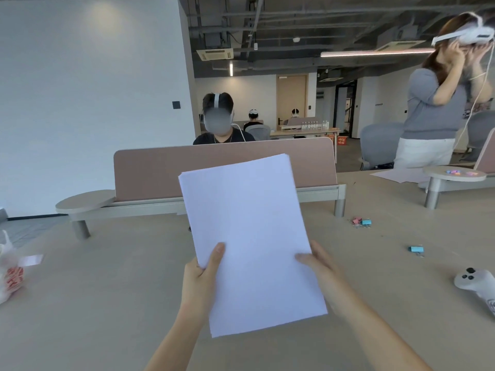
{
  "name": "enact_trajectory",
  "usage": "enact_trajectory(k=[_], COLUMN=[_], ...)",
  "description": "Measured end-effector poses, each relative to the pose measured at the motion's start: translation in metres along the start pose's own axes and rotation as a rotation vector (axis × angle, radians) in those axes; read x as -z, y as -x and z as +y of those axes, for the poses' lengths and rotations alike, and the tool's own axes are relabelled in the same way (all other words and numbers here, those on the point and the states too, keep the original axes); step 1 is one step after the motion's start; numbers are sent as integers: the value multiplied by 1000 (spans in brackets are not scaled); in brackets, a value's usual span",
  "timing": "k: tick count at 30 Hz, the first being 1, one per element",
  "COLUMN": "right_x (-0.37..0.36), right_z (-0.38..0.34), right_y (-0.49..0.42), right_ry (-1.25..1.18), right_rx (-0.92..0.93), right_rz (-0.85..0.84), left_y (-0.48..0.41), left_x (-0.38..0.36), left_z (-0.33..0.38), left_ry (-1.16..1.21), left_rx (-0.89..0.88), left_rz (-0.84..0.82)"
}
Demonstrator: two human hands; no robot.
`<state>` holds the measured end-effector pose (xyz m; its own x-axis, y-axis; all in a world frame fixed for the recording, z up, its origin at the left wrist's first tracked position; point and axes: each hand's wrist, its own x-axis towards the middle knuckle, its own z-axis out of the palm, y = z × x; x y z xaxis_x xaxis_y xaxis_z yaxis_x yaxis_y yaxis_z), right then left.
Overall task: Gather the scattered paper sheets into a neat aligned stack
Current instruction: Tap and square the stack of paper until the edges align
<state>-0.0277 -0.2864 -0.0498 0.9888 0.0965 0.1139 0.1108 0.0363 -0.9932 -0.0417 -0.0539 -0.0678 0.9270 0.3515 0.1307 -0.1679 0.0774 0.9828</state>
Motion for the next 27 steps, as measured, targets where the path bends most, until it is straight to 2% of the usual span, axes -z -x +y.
enact_trajectory(k=[3,8,14,21,27], right_x=[0,4,36,97,128], right_z=[9,17,29,49,67], right_y=[7,-9,-52,-110,-136], right_ry=[42,136,192,305,420], right_rx=[-33,-92,-154,-309,-394], right_rz=[-35,84,205,291,309], left_y=[1,-15,-59,-107,-125], left_x=[1,-12,-60,-119,-150], left_z=[-6,-11,-27,-66,-86], left_ry=[-8,-90,-153,-382,-346], left_rx=[53,123,140,305,442], left_rz=[-10,-67,-85,-240,-393])
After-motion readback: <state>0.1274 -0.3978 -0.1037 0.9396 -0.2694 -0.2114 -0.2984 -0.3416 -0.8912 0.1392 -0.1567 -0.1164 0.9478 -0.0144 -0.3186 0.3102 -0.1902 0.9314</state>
